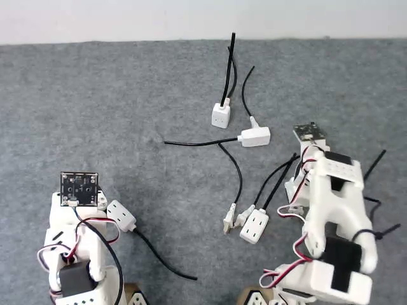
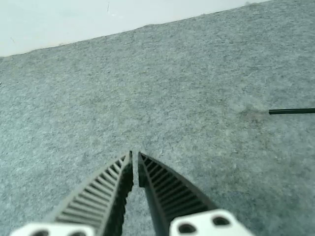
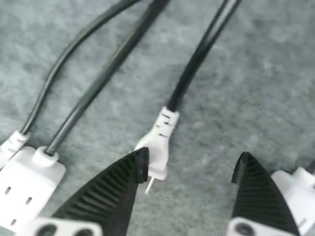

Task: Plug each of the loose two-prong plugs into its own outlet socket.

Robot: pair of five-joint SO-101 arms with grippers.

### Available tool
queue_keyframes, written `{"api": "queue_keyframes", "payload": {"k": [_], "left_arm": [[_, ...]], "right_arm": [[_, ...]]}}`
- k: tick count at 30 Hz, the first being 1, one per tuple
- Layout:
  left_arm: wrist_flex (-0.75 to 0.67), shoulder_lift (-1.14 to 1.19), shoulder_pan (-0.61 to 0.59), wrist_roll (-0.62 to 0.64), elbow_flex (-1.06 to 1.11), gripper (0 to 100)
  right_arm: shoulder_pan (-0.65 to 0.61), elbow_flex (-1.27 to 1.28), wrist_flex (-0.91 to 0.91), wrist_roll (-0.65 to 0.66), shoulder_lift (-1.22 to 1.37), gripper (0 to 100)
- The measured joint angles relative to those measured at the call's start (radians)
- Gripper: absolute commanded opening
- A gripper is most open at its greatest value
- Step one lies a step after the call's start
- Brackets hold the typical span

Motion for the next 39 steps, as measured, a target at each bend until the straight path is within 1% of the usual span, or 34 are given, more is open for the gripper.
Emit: {"api": "queue_keyframes", "payload": {"k": [7,13,14,16,18,19,29,31,34,39], "left_arm": [[0.000,0.000,0.000,0.000,0.000,1],[0.000,0.000,0.000,0.000,0.000,1],[0.000,0.000,0.000,0.000,0.000,1],[0.000,0.000,0.000,0.000,0.000,1],[0.000,0.000,0.000,0.000,0.000,1],[0.000,0.000,0.000,0.000,0.000,1],[0.000,0.000,0.000,0.000,0.000,1],[0.000,0.000,0.000,0.000,0.000,1],[0.000,0.000,0.000,0.000,0.000,1],[0.000,0.000,0.000,0.000,0.000,1]], "right_arm": [[-0.028,-0.066,0.002,-0.005,0.110,15.3],[-0.028,-0.068,-0.002,-0.005,0.133,13.1],[-0.028,-0.068,0.002,-0.005,0.133,10.2],[-0.028,-0.068,0.006,-0.005,0.133,0.5],[-0.026,-0.068,0.006,-0.005,0.133,2.1],[-0.025,-0.068,0.006,-0.005,0.133,0.6],[-0.028,-0.080,0.032,0.046,0.144,0.9],[-0.028,-0.118,0.072,0.048,0.160,0.9],[-0.044,-0.230,0.199,0.075,0.164,0.9],[-0.066,-0.609,0.491,0.107,0.167,0.9]]}}
